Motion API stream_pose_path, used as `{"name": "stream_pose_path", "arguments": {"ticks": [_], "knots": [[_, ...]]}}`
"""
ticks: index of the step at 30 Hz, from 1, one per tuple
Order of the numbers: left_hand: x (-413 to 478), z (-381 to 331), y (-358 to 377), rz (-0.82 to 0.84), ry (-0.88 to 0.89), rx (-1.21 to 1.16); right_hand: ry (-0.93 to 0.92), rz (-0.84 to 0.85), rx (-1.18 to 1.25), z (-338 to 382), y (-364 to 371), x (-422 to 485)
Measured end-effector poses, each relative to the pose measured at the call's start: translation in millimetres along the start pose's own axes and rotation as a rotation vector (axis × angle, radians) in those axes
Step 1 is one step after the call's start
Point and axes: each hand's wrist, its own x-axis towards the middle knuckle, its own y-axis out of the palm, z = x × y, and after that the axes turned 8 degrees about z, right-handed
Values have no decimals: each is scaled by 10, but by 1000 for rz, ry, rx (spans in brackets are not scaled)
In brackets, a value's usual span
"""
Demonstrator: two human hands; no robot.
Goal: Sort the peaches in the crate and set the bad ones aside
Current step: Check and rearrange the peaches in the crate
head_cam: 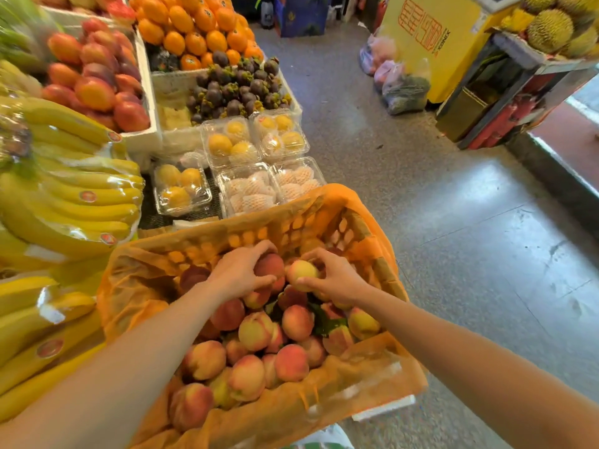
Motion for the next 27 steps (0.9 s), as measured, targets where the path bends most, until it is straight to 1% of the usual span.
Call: {"name": "stream_pose_path", "arguments": {"ticks": [3, 4, 6, 8, 10, 13, 17, 19, 21, 24, 25, 27], "knots": [[-116, -114, -47, -91, 28, 261, -37, 99, -68, 36, 162, 41], [-139, -147, -57, -100, 47, 304, -51, 122, -89, 35, 197, 51], [-202, -157, -68, -86, 85, 301, -54, 149, -80, -7, 227, 60], [-291, -96, -70, -86, 87, 232, -49, 154, -57, -36, 215, 73], [-383, -29, -58, -102, 72, 167, -88, 168, -37, -20, 222, 95], [-509, 29, -59, -113, 53, 179, -147, 206, -54, 93, 278, 154], [-713, 90, -114, 14, -2, 116, -154, 277, -54, 157, 225, 209], [-817, 131, -135, 73, -34, 125, -163, 310, -38, 178, 183, 217], [-912, 124, -170, 120, -90, 222, -190, 316, -42, 240, 186, 220], [-1035, 70, -178, 171, -163, 496, -249, 321, -77, 382, 232, 256], [-1078, 58, -160, 169, -187, 547, -265, 329, -92, 431, 252, 271], [-1152, 54, -102, 163, -260, 554, -299, 345, -102, 509, 285, 300]]}}
